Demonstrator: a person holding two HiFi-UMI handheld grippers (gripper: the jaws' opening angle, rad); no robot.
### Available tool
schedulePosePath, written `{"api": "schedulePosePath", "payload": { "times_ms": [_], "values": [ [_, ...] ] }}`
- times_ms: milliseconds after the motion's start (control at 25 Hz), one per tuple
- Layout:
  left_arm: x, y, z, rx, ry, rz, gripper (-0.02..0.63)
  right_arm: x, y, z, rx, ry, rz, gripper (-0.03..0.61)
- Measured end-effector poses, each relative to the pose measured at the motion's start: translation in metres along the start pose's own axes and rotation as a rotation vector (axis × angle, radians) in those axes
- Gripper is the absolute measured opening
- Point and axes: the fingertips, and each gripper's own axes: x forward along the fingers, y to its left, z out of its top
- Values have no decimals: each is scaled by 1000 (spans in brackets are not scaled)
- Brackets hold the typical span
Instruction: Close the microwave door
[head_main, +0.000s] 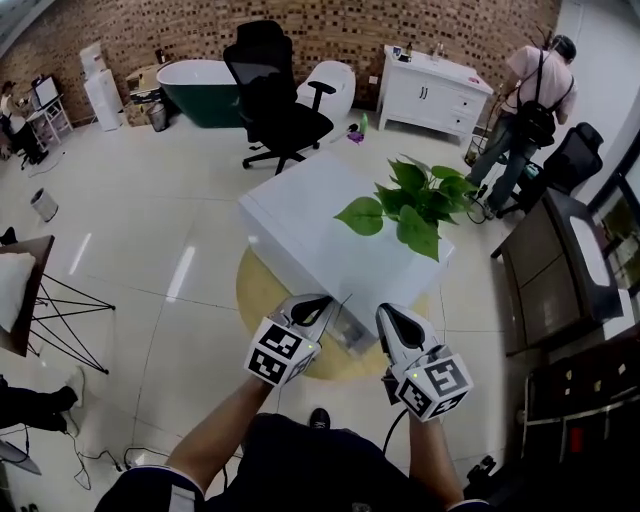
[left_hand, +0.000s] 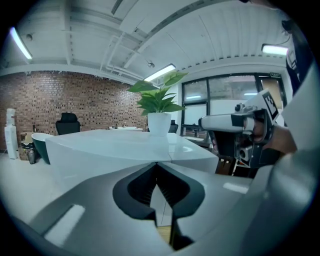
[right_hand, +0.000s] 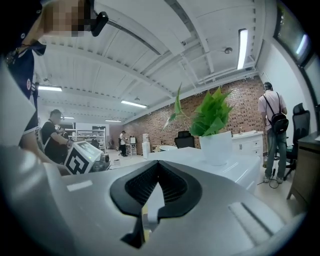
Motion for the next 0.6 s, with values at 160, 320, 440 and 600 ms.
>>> {"api": "schedulePosePath", "payload": {
  "times_ms": [160,320,440,600],
  "values": [
    [-12,4,23,5,-75,28,8,6,-1,1,-25,13,29,2],
    [-26,10,34,-27,-111,31,8,13,5,3,-18,12,39,2],
    [-30,11,44,-26,-131,5,8,19,8,9,-7,-8,23,2],
    [-36,14,49,-24,-132,-42,8,29,18,19,-8,-42,-14,2]
  ]
}}
